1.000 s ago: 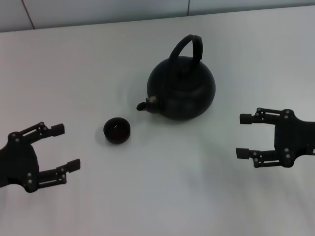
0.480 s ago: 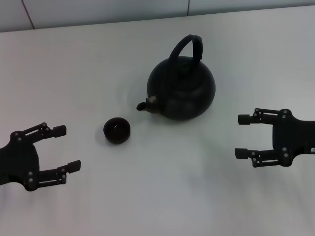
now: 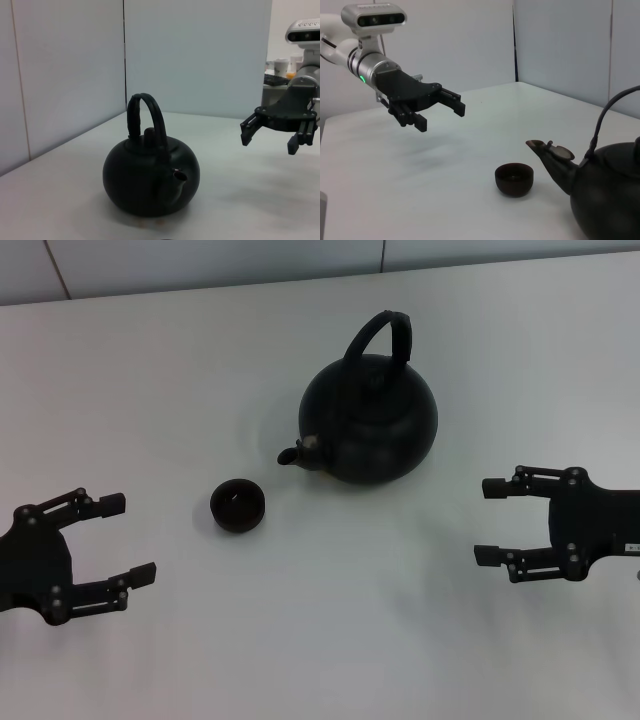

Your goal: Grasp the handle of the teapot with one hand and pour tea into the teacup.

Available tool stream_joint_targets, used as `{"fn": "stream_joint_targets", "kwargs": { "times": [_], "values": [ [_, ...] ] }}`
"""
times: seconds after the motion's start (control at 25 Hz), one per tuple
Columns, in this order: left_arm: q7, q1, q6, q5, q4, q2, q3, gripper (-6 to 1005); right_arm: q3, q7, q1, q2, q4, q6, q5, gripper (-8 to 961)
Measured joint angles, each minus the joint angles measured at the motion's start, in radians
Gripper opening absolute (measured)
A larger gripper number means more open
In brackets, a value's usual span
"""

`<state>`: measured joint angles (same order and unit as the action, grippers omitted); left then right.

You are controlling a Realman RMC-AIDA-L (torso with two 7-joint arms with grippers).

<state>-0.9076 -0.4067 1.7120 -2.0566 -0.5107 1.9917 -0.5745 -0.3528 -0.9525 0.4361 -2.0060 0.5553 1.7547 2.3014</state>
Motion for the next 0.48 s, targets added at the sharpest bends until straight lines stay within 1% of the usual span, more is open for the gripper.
{"fn": "stream_joint_targets", "kwargs": {
  "times": [0.48],
  "values": [
    [-0.004, 0.005, -0.002, -0.019, -0.008, -0.001, -0.001, 859, 0.000, 0.004, 0.008, -0.004, -0.006, -0.001, 0.000, 816]
  ]
}}
